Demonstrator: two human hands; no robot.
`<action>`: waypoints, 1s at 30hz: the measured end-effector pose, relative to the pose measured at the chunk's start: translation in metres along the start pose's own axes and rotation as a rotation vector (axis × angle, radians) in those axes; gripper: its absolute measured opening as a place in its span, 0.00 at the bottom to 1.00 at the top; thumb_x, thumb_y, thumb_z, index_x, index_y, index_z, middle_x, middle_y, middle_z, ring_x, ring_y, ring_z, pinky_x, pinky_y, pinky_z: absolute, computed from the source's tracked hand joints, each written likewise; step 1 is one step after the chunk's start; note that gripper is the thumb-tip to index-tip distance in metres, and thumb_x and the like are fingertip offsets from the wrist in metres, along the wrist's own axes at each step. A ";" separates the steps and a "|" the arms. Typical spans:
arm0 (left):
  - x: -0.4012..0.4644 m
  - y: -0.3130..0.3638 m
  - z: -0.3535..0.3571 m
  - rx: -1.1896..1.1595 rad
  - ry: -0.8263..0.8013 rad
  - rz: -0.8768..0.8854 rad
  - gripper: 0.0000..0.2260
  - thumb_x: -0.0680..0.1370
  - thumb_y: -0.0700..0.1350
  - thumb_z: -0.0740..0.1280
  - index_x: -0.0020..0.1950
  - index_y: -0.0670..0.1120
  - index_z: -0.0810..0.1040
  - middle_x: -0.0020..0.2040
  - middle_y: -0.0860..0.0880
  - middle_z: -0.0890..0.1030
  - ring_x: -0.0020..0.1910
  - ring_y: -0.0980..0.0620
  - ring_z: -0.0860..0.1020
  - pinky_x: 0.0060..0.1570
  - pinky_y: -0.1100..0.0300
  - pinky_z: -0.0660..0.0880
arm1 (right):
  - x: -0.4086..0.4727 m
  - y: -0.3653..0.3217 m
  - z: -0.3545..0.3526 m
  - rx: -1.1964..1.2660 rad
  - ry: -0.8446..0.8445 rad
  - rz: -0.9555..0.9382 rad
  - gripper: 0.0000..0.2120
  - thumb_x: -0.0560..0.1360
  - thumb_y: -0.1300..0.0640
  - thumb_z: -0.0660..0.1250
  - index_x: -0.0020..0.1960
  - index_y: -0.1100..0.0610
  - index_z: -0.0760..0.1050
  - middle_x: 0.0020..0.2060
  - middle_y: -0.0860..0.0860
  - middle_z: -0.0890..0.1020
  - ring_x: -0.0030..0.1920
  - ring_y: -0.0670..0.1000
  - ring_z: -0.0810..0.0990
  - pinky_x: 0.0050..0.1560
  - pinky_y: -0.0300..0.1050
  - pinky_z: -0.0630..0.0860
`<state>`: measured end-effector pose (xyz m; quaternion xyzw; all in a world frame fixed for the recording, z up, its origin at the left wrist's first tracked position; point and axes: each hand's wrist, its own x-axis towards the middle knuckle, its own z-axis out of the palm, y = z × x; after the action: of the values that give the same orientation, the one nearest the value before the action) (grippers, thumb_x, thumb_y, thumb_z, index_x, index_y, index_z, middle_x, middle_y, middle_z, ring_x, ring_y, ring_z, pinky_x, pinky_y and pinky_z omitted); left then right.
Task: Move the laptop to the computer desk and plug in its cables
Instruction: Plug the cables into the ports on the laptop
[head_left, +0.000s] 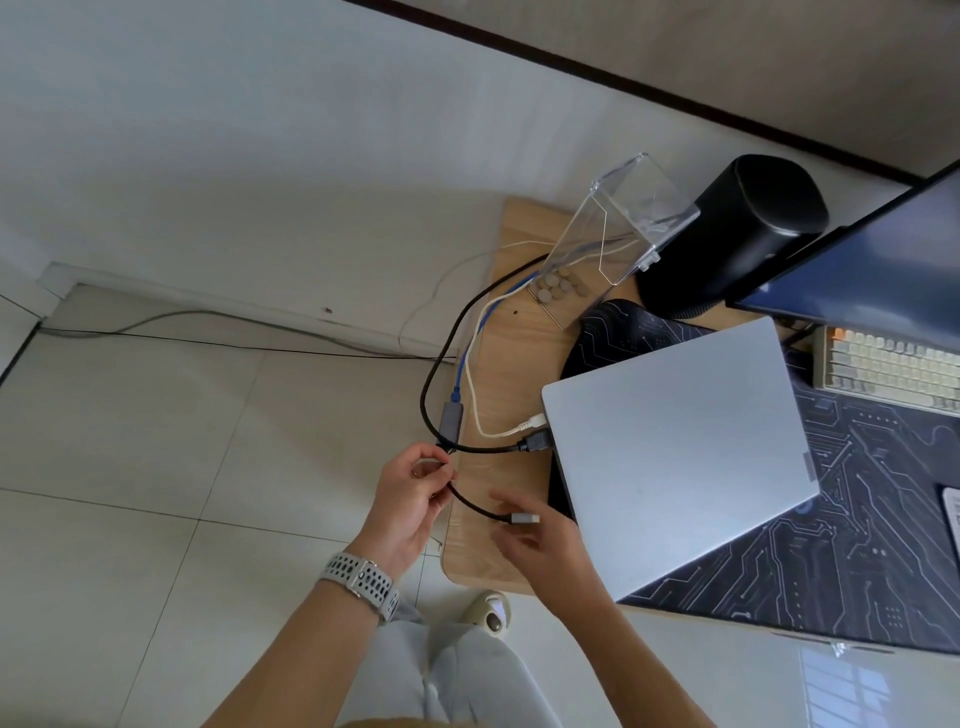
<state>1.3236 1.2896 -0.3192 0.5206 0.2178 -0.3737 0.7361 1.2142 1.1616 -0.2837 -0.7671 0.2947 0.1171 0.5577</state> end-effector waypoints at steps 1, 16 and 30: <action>0.001 -0.002 0.001 0.023 0.025 0.015 0.09 0.76 0.28 0.62 0.41 0.39 0.75 0.35 0.43 0.75 0.38 0.48 0.75 0.42 0.57 0.74 | -0.004 -0.003 -0.002 0.241 -0.037 0.069 0.13 0.74 0.64 0.68 0.57 0.53 0.79 0.47 0.49 0.82 0.46 0.48 0.83 0.47 0.39 0.78; -0.014 -0.028 0.029 1.005 -0.133 0.801 0.07 0.74 0.49 0.66 0.47 0.47 0.78 0.44 0.52 0.79 0.45 0.54 0.74 0.46 0.60 0.72 | 0.013 -0.008 0.010 1.007 0.194 0.153 0.10 0.71 0.60 0.64 0.47 0.64 0.80 0.39 0.57 0.82 0.41 0.51 0.82 0.43 0.40 0.80; -0.005 -0.052 0.056 0.884 0.056 0.699 0.07 0.76 0.48 0.66 0.42 0.47 0.80 0.35 0.52 0.81 0.35 0.56 0.76 0.35 0.70 0.68 | 0.022 -0.002 0.008 0.975 0.272 0.303 0.14 0.80 0.62 0.55 0.52 0.63 0.80 0.47 0.59 0.83 0.49 0.53 0.82 0.57 0.46 0.76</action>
<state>1.2762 1.2296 -0.3267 0.8305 -0.1255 -0.1494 0.5218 1.2345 1.1626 -0.2963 -0.3756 0.4920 -0.0550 0.7835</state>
